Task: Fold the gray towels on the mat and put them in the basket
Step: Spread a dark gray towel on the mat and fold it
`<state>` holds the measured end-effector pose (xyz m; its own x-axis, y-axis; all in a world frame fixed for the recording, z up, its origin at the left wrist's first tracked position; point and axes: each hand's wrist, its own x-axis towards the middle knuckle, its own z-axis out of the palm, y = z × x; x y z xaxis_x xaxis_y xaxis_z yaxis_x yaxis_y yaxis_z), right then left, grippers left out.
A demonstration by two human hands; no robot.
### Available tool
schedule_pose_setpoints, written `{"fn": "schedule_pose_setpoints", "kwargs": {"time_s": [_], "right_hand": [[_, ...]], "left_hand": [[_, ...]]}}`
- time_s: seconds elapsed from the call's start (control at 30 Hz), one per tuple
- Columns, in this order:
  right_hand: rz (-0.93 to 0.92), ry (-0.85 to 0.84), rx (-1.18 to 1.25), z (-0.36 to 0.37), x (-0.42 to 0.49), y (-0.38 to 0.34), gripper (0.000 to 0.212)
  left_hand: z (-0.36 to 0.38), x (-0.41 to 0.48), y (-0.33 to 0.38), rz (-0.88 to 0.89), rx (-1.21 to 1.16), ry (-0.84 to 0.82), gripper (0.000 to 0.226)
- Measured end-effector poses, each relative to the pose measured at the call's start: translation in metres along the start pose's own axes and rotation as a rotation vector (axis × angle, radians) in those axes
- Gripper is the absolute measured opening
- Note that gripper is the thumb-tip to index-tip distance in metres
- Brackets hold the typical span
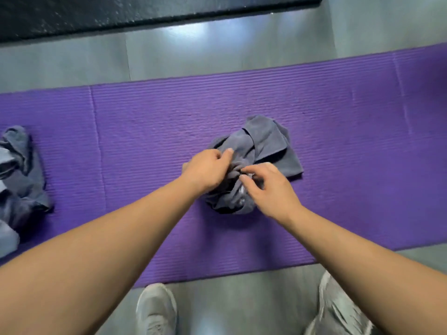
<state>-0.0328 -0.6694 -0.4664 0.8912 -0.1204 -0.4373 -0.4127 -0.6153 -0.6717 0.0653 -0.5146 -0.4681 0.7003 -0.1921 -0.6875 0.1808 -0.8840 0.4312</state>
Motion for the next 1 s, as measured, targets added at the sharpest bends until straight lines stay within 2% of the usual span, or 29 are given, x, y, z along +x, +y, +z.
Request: {"fn": "schedule_pose_setpoints", "kwargs": {"time_s": [0.07,0.13,0.23,0.37,0.43,0.6,0.7,0.8,1.0], "right_hand": [[-0.045,0.1,0.04,-0.015,0.024,0.015,0.013],[-0.017,0.188,0.055,-0.034,0.053,0.028,0.013],[0.068,0.197,0.082,-0.05,0.097,0.044,0.019],[0.188,0.117,0.173,-0.049,0.136,0.06,0.032],[0.198,0.09,0.23,-0.048,0.144,0.064,0.035],[0.158,-0.065,0.46,-0.065,0.145,0.057,0.016],[0.081,-0.12,0.572,-0.083,0.136,0.05,0.02],[-0.075,-0.07,0.497,-0.102,0.119,0.041,0.018],[-0.283,0.047,0.474,-0.13,0.071,0.028,0.016]], "left_hand": [[0.003,0.019,0.008,-0.039,0.08,0.134,0.055],[0.002,0.039,0.021,-0.015,-0.032,0.222,0.046],[0.001,0.07,0.04,0.064,-0.238,0.222,0.031],[0.008,0.104,0.049,0.11,-0.305,0.093,0.023],[0.014,0.11,0.05,0.104,-0.431,0.001,0.02],[0.012,0.1,0.063,0.121,-0.643,-0.298,0.013],[-0.001,0.095,0.072,0.26,-0.563,-0.341,0.025],[-0.018,0.084,0.081,0.432,-0.349,-0.245,0.029],[-0.041,0.046,0.118,0.65,-0.303,-0.161,0.035]]}}
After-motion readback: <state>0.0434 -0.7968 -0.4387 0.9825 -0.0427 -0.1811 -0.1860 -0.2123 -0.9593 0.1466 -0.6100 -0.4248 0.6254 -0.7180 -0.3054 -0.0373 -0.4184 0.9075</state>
